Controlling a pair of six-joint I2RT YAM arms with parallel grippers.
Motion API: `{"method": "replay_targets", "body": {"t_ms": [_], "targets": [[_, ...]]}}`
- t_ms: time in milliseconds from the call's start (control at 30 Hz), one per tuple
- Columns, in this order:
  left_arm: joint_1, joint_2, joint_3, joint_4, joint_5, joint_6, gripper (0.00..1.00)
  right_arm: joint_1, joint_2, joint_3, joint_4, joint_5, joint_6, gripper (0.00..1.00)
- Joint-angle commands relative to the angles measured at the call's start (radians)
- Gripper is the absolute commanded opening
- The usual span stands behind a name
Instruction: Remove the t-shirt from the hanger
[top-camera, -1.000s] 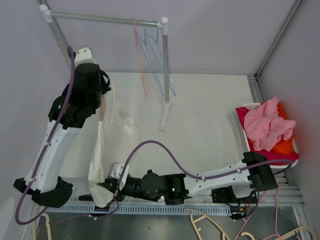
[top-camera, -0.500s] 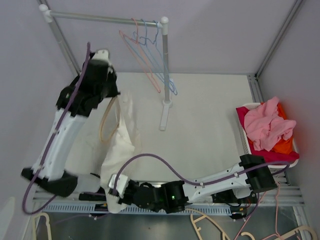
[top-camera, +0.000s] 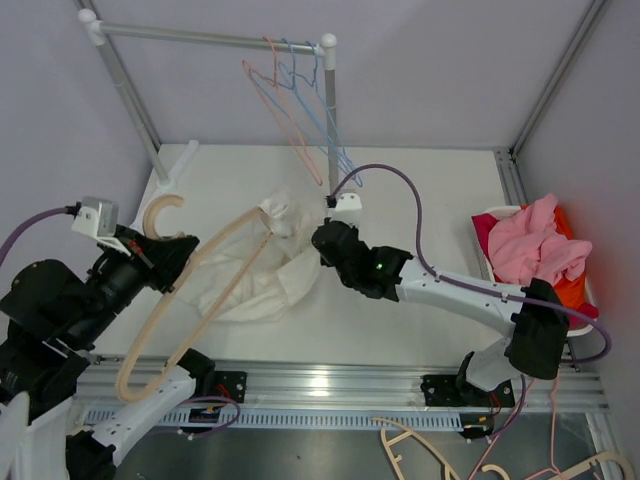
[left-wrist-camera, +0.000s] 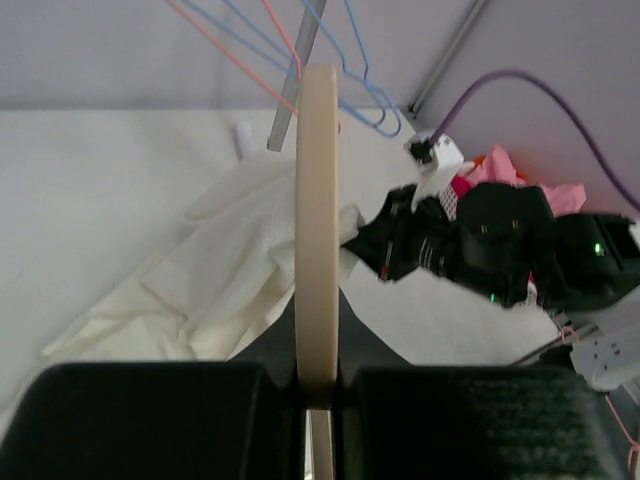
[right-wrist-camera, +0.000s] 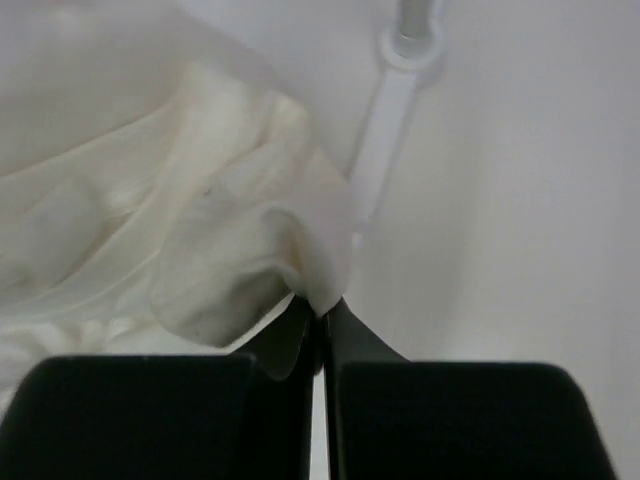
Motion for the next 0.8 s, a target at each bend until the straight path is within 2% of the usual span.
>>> {"method": "replay_targets", "body": {"t_ms": [0, 67, 167, 300, 400, 433, 500, 533, 567, 600, 633, 667, 700, 767], "targets": [[-0.002, -0.057, -0.038, -0.038, 0.048, -0.01, 0.0, -0.08, -0.088, -0.061, -0.16, 0.012, 0.18, 0.0], [-0.002, -0.077, 0.01, -0.14, 0.028, -0.028, 0.01, -0.168, -0.15, -0.155, -0.14, -0.005, 0.191, 0.0], [-0.002, -0.086, 0.093, -0.278, 0.083, -0.031, 0.01, -0.321, -0.28, -0.245, -0.108, -0.06, 0.177, 0.0], [-0.002, -0.121, 0.106, -0.355, 0.063, 0.001, 0.01, -0.424, -0.345, -0.259, -0.123, -0.118, 0.11, 0.0], [-0.005, -0.176, 0.043, -0.314, 0.085, -0.005, 0.01, -0.427, -0.308, -0.241, -0.164, -0.131, 0.114, 0.0], [-0.005, -0.196, 0.026, -0.256, 0.089, -0.008, 0.01, -0.427, -0.304, -0.233, -0.171, -0.122, 0.117, 0.0], [-0.005, -0.256, -0.056, -0.21, 0.033, -0.019, 0.01, -0.429, -0.328, -0.204, -0.151, -0.091, 0.114, 0.0], [-0.005, -0.267, -0.08, -0.181, -0.005, -0.016, 0.01, -0.433, -0.363, -0.186, -0.127, -0.068, 0.062, 0.0], [-0.005, -0.273, -0.119, -0.179, -0.065, -0.011, 0.01, -0.444, -0.373, -0.155, -0.099, -0.074, 0.021, 0.0], [-0.005, -0.255, -0.162, -0.18, -0.151, -0.005, 0.01, -0.487, -0.371, -0.041, -0.07, -0.089, -0.016, 0.0], [-0.005, -0.234, -0.179, -0.188, -0.171, 0.001, 0.01, -0.516, -0.36, 0.034, -0.061, -0.155, -0.054, 0.0], [-0.005, -0.209, -0.213, -0.194, -0.178, 0.004, 0.01, -0.547, -0.318, 0.117, -0.047, -0.196, -0.146, 0.0], [-0.005, -0.192, -0.244, -0.191, -0.15, 0.003, 0.01, -0.606, -0.284, 0.297, -0.036, -0.233, -0.189, 0.0], [-0.005, -0.169, -0.306, -0.124, -0.101, -0.007, 0.01, -0.659, -0.215, 0.487, -0.028, -0.321, -0.316, 0.0]]}}
